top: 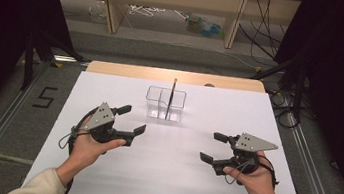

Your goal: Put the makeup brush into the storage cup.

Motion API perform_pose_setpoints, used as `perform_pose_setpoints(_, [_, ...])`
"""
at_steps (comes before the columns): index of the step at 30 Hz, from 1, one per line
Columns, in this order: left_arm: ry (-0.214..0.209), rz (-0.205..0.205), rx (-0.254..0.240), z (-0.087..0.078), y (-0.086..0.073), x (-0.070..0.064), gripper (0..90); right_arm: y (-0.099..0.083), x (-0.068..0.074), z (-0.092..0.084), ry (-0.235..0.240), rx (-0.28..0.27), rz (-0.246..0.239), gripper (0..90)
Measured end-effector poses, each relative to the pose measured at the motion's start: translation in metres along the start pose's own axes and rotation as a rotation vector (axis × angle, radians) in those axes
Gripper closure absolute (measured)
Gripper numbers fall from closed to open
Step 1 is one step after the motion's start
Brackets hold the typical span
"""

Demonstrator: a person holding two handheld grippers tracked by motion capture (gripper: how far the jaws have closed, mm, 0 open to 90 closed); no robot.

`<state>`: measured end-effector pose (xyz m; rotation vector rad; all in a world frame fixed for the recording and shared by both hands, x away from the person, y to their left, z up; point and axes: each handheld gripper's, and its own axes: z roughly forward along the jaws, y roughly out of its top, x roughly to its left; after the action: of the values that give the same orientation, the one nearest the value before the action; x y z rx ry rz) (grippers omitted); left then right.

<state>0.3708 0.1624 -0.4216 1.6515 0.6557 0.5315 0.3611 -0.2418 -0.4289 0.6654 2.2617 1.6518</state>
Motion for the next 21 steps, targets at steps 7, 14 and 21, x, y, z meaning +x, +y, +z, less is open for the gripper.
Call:
perform_pose_setpoints(7, [0.004, -0.004, -0.005, -0.009, -0.003, -0.002, 16.4, 0.0, 0.0, 0.0, 0.009, 0.01, 0.008, 14.9])
perform_pose_setpoints(14, [0.007, 0.003, -0.005, -0.018, -0.007, -0.002, 16.4, 0.0, 0.001, 0.0, 0.008, 0.017, 0.014, 15.0])
perform_pose_setpoints(21, [0.008, -0.003, -0.008, -0.024, -0.01, -0.003, 16.2, -0.001, -0.001, 0.001, 0.011, -0.001, 0.006, 15.0])
